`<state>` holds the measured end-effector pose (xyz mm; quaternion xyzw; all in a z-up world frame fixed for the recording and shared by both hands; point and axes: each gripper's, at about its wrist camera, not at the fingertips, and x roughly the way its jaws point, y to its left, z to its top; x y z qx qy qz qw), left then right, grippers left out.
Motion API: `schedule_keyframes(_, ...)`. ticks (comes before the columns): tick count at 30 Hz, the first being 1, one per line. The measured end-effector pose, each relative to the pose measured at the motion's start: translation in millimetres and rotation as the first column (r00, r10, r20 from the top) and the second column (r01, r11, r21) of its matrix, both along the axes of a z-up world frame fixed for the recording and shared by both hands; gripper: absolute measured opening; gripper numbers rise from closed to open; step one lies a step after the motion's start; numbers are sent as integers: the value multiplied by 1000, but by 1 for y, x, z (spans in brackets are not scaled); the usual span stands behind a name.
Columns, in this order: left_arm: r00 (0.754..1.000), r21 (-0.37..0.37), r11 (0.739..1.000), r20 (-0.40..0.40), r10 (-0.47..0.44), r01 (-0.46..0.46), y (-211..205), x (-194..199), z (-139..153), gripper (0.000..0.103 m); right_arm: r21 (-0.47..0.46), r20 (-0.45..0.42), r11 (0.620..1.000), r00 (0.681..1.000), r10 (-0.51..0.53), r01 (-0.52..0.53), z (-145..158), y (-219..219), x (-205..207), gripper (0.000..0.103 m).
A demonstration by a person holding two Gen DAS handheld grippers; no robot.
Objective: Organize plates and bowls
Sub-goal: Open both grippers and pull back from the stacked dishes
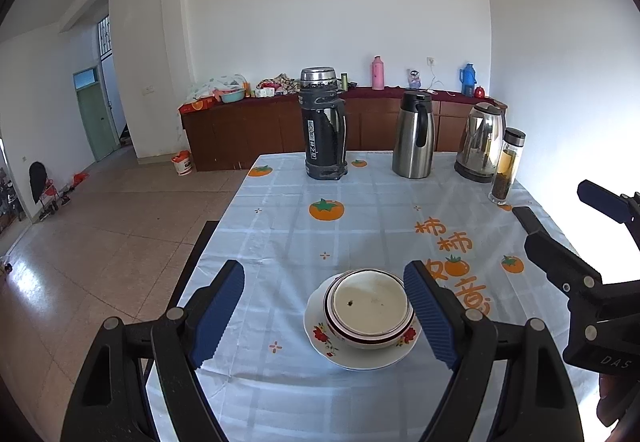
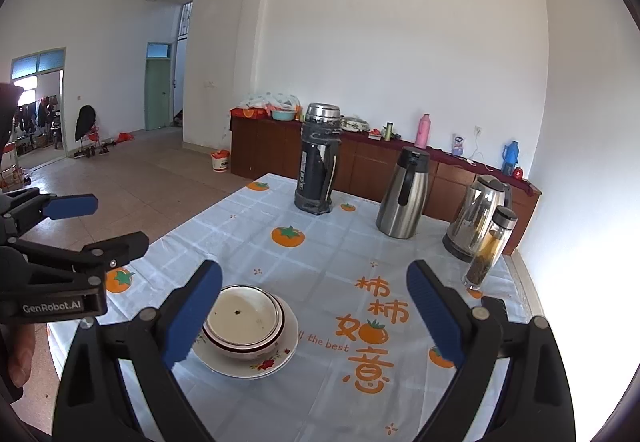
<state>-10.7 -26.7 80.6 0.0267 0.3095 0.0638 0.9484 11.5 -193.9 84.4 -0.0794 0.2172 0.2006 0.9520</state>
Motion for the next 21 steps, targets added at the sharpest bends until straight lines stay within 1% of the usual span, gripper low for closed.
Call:
schedule_keyframes(11, 1000, -7, 1000, -8, -18, 18, -1, 11, -1, 84, 4, 0, 1000, 1000, -22, 22, -2, -3, 5, 95)
schedule_keyframes(21, 999, -10, 999, -23, -42, 42, -4, 13, 0, 84, 6, -3, 999, 999, -32, 32, -4, -7, 7, 95)
